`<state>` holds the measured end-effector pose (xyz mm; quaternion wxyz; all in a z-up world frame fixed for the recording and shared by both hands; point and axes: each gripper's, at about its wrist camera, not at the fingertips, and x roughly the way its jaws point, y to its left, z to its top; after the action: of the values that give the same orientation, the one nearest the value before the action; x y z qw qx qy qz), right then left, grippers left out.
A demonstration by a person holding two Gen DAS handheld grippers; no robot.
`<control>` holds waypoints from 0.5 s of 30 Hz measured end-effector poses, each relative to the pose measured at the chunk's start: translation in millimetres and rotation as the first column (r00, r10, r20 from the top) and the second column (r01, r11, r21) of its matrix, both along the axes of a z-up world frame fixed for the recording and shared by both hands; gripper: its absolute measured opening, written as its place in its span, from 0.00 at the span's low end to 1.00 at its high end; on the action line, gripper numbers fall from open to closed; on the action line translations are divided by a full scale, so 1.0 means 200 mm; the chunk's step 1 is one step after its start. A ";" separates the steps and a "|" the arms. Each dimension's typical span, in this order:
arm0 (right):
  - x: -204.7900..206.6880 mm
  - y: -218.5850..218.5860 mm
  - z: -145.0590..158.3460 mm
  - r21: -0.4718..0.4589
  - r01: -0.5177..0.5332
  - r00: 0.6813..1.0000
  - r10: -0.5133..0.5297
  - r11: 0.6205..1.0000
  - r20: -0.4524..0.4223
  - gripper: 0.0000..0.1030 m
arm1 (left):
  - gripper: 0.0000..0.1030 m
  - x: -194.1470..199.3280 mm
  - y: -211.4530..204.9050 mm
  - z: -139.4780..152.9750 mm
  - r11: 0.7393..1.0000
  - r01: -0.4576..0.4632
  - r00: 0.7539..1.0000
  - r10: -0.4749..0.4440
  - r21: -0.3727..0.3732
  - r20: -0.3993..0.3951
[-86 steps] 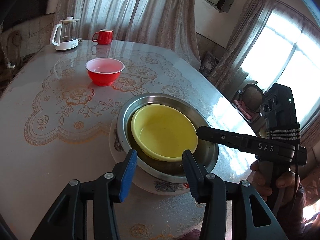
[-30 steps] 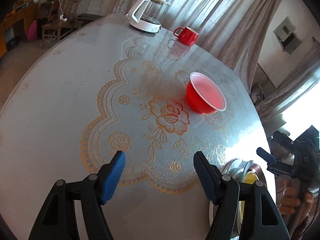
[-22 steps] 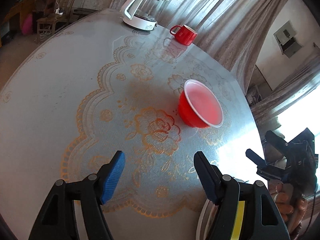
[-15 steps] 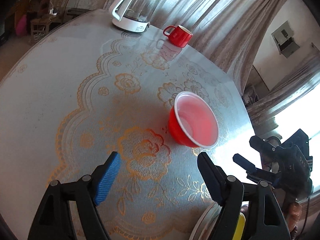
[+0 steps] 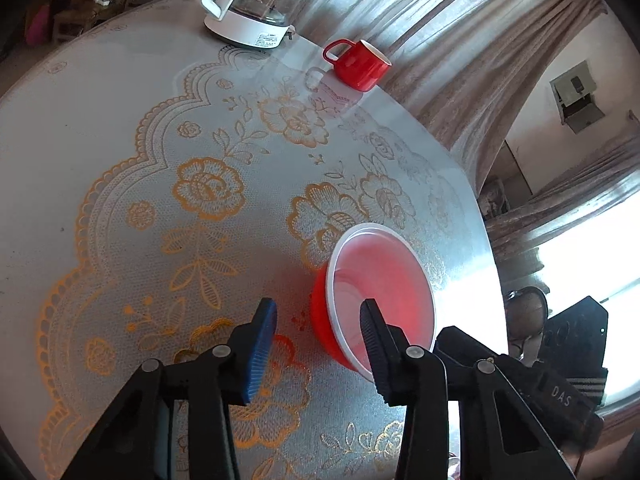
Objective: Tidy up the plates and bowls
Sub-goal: 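Move the right gripper to the red bowl rim and close on it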
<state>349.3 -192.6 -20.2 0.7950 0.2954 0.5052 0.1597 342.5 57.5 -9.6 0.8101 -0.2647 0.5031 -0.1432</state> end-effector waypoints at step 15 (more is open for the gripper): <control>-0.03 0.09 -0.01 -0.049 -0.085 0.996 0.086 0.995 0.006 0.19 | 0.23 -0.12 -0.12 0.03 0.992 0.113 0.992 -0.116 0.059 0.049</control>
<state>344.2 -174.4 -22.3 0.7963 0.2535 0.5180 0.1824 319.4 33.2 -4.2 0.8207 -0.2087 0.4997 -0.1820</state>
